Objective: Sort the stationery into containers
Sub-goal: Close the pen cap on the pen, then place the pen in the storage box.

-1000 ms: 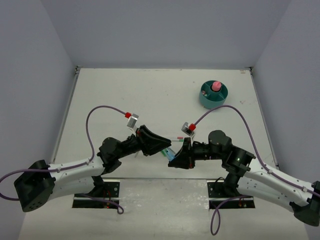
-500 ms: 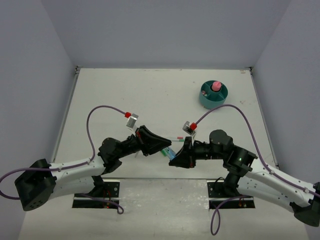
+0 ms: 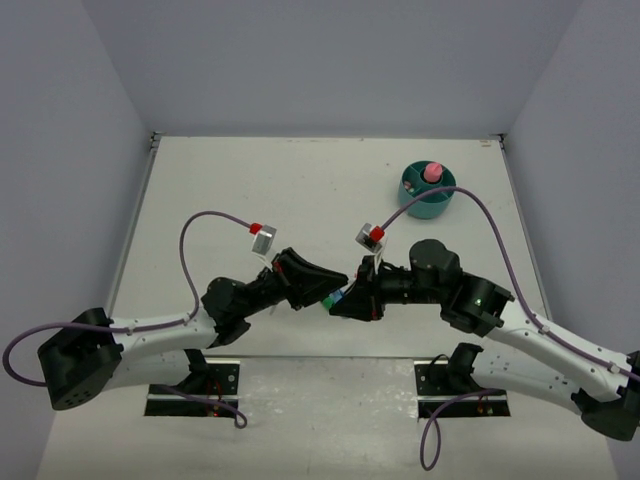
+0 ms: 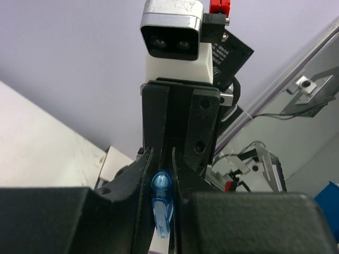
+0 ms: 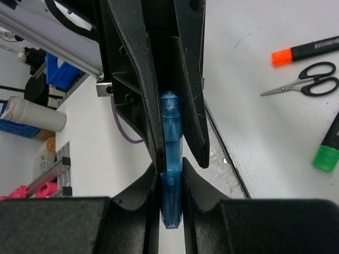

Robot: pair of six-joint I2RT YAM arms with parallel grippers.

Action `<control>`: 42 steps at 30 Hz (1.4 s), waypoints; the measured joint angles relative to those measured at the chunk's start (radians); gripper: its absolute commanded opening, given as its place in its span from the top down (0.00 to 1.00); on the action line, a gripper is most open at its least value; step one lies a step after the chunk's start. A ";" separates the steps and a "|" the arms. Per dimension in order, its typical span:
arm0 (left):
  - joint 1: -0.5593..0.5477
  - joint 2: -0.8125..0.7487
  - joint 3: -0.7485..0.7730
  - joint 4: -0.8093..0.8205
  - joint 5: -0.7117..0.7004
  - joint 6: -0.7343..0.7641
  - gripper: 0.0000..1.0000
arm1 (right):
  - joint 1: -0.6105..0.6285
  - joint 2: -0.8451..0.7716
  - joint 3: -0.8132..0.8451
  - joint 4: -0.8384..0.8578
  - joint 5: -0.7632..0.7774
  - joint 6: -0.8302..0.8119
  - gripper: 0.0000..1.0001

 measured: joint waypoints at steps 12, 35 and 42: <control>-0.032 -0.032 -0.012 0.092 -0.128 0.034 1.00 | -0.041 0.074 0.191 -0.141 -0.013 -0.081 1.00; -0.085 -0.236 0.002 -0.311 0.072 0.273 1.00 | -0.117 -0.030 0.085 -0.122 -0.298 -0.264 0.76; -0.086 -0.257 0.007 -0.345 0.032 0.268 1.00 | -0.122 -0.098 0.038 -0.096 -0.283 -0.260 0.08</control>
